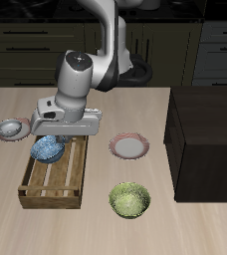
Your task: Place the white bowl on the off-center plate and place the blue bowl on top of the wooden shelf
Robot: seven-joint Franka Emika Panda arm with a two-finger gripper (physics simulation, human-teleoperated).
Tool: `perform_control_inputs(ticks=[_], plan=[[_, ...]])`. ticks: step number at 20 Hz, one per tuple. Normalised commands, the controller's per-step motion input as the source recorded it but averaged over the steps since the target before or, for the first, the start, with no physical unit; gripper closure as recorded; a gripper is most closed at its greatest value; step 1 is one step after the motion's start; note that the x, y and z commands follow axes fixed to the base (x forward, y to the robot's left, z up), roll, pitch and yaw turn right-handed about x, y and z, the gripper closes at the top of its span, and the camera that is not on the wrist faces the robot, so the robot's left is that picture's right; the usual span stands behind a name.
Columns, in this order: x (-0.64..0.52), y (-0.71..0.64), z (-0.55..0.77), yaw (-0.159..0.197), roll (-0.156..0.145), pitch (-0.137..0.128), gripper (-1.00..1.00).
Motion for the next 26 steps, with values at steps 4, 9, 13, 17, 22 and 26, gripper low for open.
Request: perform_control_inputs(ticks=[4,9,13,17,22,26], plan=[[-0.10,0.00,0.40,-0.033,-0.012,-0.049,1.00],[-0.07,-0.02,0.30,-0.038,-0.021,-0.026,1.00],[-0.11,-0.10,0.50,-0.025,0.001,-0.047,1.00],[-0.11,-0.10,0.45,0.014,-0.014,-0.045,1.00],[-0.11,-0.07,0.36,0.010,0.002,-0.032,1.00],[-0.12,-0.07,0.47,-0.005,-0.008,-0.022,1.00]])
